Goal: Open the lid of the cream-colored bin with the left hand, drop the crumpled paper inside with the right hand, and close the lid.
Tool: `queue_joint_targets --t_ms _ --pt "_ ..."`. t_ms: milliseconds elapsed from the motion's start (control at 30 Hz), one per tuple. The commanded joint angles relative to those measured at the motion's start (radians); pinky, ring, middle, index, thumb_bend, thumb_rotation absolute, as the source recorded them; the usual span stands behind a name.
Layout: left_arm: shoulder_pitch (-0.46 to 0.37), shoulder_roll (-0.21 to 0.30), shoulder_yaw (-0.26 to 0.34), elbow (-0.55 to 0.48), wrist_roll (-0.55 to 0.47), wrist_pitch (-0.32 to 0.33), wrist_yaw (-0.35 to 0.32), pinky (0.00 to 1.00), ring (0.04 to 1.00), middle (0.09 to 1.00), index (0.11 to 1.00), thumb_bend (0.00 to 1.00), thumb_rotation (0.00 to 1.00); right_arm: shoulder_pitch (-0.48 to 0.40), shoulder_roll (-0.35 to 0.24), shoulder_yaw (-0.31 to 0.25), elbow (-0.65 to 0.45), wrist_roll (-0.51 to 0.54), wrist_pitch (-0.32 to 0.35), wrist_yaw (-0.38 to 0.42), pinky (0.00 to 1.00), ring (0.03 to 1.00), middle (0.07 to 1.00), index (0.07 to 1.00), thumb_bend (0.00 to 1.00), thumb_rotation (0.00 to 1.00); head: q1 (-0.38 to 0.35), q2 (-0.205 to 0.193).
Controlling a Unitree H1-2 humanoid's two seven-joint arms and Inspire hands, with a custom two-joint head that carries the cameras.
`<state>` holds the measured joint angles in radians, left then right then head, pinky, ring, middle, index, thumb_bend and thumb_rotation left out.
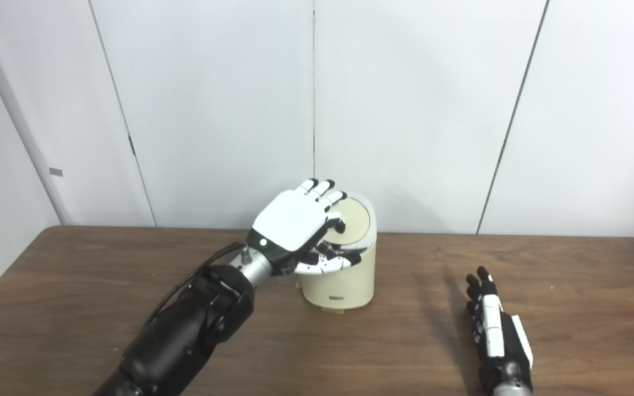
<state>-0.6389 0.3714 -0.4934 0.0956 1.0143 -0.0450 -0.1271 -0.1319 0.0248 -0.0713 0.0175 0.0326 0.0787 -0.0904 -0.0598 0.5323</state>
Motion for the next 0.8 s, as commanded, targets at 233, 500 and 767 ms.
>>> queue_joint_targets --t_ms 233,500,767 --pt "0.069 -0.136 0.221 -0.033 -0.352 0.053 0.001 0.8 0.892 0.911 0.945 0.44 0.88 -0.041 0.0 0.0 -0.029 -0.001 -0.005 0.001 1.0 0.976 0.959 1.0 0.63 1.0 -0.007 -0.006" --pt "0.089 -0.173 0.375 -0.105 -0.573 0.139 -0.025 0.88 0.919 0.927 1.0 0.43 0.92 -0.051 -0.003 -0.001 -0.014 -0.008 0.0 -0.003 1.0 0.965 0.949 1.0 0.62 1.0 0.003 -0.012" --pt "0.19 -0.16 0.462 -0.109 -0.655 0.127 0.02 0.94 0.946 0.946 1.0 0.4 0.91 -0.051 -0.007 0.007 -0.013 -0.006 0.011 0.007 1.0 0.969 0.95 1.0 0.61 1.0 0.007 -0.012"
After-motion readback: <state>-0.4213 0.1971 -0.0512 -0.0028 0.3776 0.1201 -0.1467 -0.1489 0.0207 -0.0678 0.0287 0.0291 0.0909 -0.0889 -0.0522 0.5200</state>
